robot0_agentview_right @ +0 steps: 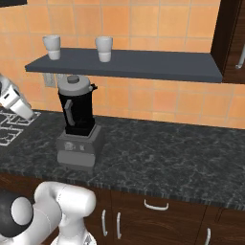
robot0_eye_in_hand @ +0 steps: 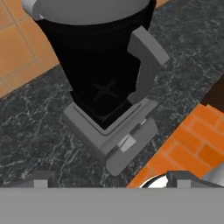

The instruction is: Close the lid blender by securely placing the lid on top.

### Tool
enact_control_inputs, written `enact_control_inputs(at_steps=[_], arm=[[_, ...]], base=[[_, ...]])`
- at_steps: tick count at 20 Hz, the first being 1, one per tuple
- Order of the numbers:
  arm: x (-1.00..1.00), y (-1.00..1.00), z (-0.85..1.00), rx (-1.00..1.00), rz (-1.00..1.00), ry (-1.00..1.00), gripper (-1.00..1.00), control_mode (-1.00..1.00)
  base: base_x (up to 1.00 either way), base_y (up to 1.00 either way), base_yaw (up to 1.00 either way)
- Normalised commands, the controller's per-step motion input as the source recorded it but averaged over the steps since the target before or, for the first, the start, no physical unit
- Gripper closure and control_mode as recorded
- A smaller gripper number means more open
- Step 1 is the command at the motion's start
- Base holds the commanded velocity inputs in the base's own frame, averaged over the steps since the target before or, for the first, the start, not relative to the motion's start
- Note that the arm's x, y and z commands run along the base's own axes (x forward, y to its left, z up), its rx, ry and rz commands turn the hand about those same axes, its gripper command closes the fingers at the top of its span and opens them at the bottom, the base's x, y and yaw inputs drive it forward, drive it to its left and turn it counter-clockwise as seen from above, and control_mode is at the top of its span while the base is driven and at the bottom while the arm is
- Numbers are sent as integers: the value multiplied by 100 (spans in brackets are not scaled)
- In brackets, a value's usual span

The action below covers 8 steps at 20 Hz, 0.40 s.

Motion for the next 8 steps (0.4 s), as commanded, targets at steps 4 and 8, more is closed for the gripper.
enact_control_inputs(at_steps=[4, 8], arm=[[0, 0, 0, 0, 0, 0, -100, -100], [0, 0, 0, 0, 0, 0, -100, -100]], base=[[0, 0, 0], [0, 0, 0]])
